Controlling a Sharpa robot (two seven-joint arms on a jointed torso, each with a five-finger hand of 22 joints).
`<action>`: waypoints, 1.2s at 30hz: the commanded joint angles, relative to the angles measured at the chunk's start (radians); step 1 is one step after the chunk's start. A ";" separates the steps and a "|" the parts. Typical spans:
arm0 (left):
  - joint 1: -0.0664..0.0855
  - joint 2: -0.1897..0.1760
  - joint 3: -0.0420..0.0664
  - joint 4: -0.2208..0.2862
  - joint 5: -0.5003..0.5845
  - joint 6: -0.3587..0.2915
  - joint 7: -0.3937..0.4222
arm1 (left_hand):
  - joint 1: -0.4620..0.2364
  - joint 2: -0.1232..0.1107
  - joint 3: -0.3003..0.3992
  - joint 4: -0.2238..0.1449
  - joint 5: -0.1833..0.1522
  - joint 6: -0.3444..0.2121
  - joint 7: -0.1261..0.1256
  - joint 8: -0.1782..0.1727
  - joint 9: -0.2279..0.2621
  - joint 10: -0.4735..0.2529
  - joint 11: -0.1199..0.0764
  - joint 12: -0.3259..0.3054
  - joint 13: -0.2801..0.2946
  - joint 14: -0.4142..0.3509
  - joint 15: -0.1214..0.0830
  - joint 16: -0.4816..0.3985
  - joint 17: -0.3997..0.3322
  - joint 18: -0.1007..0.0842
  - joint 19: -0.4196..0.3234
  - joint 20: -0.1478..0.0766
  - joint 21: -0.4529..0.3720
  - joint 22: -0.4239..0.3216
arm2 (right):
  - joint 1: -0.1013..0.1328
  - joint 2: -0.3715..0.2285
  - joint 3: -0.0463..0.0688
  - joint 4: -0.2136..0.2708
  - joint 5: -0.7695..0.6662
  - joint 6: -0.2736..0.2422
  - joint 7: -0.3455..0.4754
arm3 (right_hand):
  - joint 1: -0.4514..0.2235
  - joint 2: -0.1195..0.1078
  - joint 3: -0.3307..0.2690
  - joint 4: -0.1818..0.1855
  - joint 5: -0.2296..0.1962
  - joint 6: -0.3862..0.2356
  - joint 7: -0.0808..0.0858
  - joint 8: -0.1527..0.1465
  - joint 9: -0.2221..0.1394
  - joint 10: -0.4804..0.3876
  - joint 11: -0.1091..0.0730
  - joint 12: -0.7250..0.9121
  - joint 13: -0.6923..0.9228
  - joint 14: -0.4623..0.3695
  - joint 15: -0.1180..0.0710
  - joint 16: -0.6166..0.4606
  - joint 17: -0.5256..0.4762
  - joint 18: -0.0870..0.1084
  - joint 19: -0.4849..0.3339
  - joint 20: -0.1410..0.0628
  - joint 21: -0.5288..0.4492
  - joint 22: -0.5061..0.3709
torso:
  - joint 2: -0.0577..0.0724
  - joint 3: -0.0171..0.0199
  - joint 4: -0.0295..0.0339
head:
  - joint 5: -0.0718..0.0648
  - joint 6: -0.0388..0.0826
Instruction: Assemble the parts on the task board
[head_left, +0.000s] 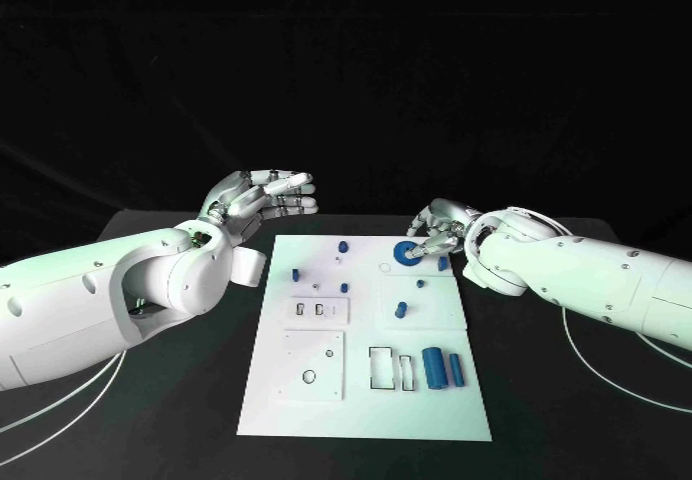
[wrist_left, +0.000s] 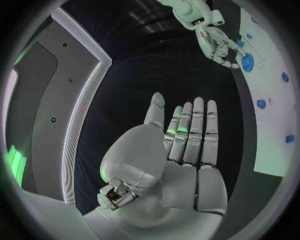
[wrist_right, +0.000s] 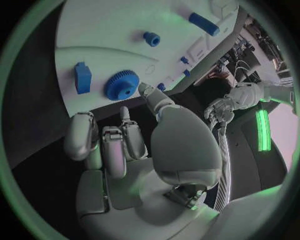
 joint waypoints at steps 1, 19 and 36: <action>0.001 0.002 0.001 0.001 0.003 0.018 0.009 | 0.001 0.012 -0.007 -0.006 -0.004 -0.005 0.001 -0.003 0.001 -0.004 0.001 -0.002 0.001 -0.007 0.002 -0.003 0.001 0.012 -0.003 0.007 -0.005 -0.001 | -0.004 0.006 -0.001 -0.012 -0.029 0.014 -0.010 | 0.003 0.009 -0.005 0.000 0.006 -0.007 -0.002 -0.005 0.001 0.008 0.001 0.005 0.052 0.096 0.008 0.004 0.214 -0.008 0.008 0.002 0.004 0.001 | 0.002 0.0015 0.0008 | 0.001 0.000; 0.001 -0.001 0.001 0.003 0.003 0.017 0.007 | 0.001 0.012 -0.007 -0.006 -0.004 -0.005 0.001 -0.003 0.001 -0.004 0.001 -0.002 0.001 -0.007 0.002 -0.003 0.001 0.012 -0.003 0.007 -0.005 -0.001 | -0.014 0.022 -0.002 -0.040 -0.063 0.030 -0.003 | 0.006 0.022 0.009 0.002 0.020 0.010 -0.003 0.002 0.006 0.026 0.000 0.034 0.083 0.098 0.009 0.007 0.224 -0.011 0.016 0.003 0.016 0.019 | 0.001 0.0012 -0.0006 | 0.008 -0.007; 0.001 -0.002 0.001 0.004 0.003 0.016 0.007 | 0.001 0.012 -0.007 -0.006 -0.004 -0.005 0.001 -0.003 0.001 -0.004 0.001 -0.002 0.001 -0.007 0.002 -0.003 0.001 0.012 -0.003 0.007 -0.005 -0.001 | -0.017 0.031 -0.004 -0.043 -0.065 0.048 -0.001 | 0.005 0.034 0.049 0.003 0.020 0.056 -0.010 0.013 0.009 0.060 -0.006 0.076 0.130 0.100 0.004 0.008 0.231 -0.014 0.024 -0.001 0.027 0.037 | 0.002 0.0016 0.0004 | 0.012 -0.010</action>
